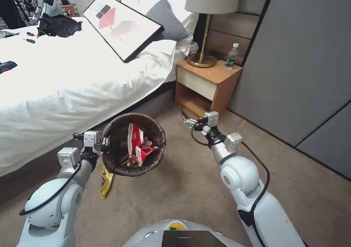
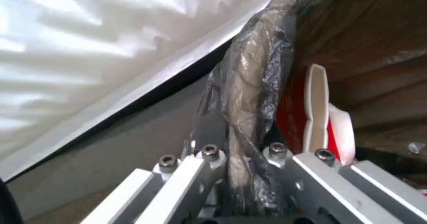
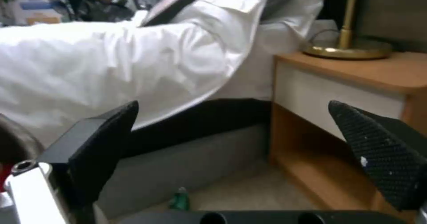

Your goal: Pick up the trash bin, then pick up the garbage from the floor and place it into the trash bin.

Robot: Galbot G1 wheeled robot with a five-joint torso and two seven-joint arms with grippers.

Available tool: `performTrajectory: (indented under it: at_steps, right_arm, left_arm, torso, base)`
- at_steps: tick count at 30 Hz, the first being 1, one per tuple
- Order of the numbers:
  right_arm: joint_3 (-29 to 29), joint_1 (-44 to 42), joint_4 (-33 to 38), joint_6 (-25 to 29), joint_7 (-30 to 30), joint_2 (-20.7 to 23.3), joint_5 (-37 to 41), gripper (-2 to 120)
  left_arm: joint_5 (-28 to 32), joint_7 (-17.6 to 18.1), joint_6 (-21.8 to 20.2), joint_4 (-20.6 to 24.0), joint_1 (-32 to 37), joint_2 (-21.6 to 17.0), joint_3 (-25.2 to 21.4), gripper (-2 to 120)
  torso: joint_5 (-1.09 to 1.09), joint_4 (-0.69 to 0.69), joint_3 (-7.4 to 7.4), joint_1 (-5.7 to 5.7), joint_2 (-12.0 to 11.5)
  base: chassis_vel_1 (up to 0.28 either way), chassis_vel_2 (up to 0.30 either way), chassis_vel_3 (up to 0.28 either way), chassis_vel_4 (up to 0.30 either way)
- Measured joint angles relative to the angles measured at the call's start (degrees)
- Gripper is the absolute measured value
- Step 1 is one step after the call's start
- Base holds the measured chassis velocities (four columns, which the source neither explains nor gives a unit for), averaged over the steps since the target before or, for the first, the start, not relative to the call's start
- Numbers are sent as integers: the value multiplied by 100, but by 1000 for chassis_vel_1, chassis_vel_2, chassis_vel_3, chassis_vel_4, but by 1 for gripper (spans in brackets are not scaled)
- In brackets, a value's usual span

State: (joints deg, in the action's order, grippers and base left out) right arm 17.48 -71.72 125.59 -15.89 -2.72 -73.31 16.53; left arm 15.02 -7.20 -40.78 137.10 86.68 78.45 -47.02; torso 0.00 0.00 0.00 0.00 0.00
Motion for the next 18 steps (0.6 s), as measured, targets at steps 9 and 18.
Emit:
performTrajectory:
  at_steps: [9, 18]
  right_arm:
    - [509, -504, -92, 396, -3, -102, -365, 100]
    - [859, -619, -102, 464, 13, -116, -372, 100]
  left_arm:
    - [18, -18, 7, -1, 10, -15, -15, 3]
    - [21, -26, 16, 6, 10, -15, -18, 3]
  torso:
    - [0, 2, 0, 0, 0]
    - [0, 0, 0, 0, 0]
  base:
    - [0, 0, 0, 0]
    - [0, 0, 0, 0]
